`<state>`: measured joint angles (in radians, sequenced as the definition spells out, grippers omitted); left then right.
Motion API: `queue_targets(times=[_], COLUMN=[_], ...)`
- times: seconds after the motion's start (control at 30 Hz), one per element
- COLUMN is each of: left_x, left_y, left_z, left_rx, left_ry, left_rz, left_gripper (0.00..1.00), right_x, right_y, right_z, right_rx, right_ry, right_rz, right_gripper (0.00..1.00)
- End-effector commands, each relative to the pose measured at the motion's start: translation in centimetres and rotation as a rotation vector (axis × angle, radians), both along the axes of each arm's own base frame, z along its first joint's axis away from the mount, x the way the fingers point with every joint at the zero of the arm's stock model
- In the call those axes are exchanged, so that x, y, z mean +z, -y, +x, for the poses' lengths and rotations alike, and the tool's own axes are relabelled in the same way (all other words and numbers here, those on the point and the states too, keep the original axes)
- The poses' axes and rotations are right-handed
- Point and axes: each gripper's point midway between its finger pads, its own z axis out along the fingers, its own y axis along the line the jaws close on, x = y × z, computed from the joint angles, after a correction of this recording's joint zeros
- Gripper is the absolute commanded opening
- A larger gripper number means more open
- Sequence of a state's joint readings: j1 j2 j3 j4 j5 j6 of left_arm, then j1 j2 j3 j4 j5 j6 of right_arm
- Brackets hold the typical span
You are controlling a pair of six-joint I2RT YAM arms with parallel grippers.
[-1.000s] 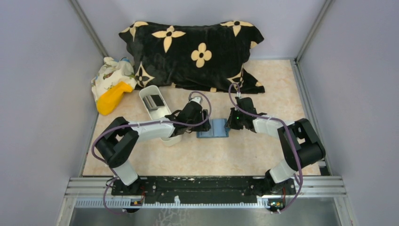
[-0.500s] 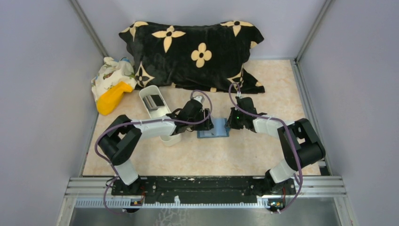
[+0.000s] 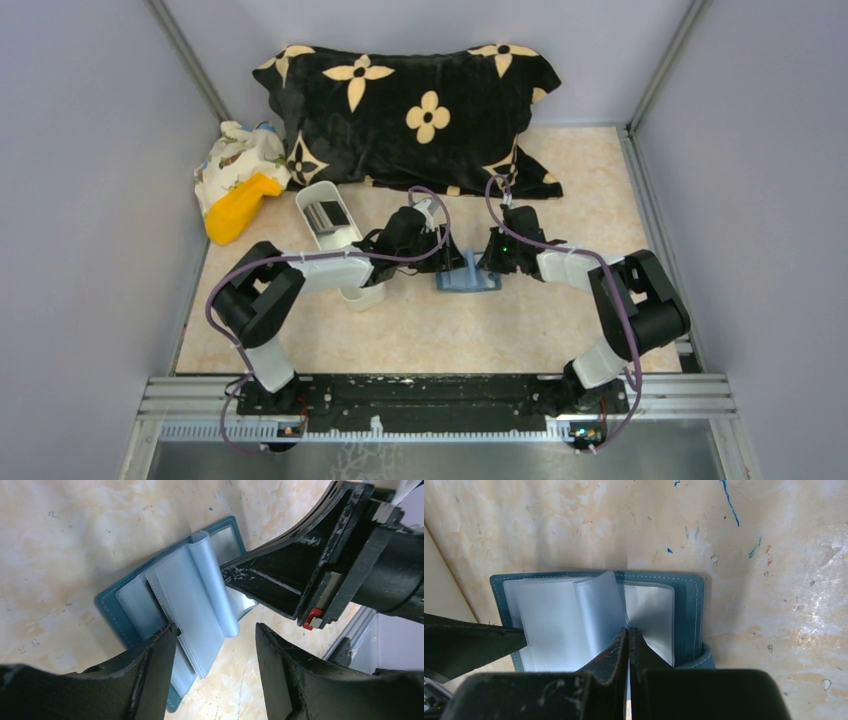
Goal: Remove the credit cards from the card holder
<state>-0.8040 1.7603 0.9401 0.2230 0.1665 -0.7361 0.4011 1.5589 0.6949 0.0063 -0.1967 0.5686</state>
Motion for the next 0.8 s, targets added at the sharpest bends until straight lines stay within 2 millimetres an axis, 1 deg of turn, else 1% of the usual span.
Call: queue_targets(times=[0.0,0.23,0.37,0.57,0.77], left_x=[1.9,1.7,1.5,1.8,1.6], left_y=[1.3,1.6,2.0,2.9,3.6], left_z=[0.0,-0.1,0.0,0.7,1.1], left_rx=[-0.040,-0.059,-0.068,-0.081,-0.087], left_ry=[0.010,-0.009,-0.016,-0.015,-0.020], left_rz=[-0.126,-0.172,-0.181,-0.197,-0.201], left_gripper=[0.65,0.65,0.65,0.65,0.65], right_x=[-0.5,-0.5,0.0,1.8,4.4], right_y=[-0.2,-0.2,-0.2,0.0,0.6], right_z=[-0.2,-0.1,-0.2,-0.1,0.2], right_rx=[0.016,0.020,0.019,0.015,-0.005], right_ry=[-0.005,-0.004,0.005,0.051,0.122], right_rz=[-0.001,-0.001,0.001,0.009,0.003], right_gripper=[0.00,0.00,0.00,0.00,0.00])
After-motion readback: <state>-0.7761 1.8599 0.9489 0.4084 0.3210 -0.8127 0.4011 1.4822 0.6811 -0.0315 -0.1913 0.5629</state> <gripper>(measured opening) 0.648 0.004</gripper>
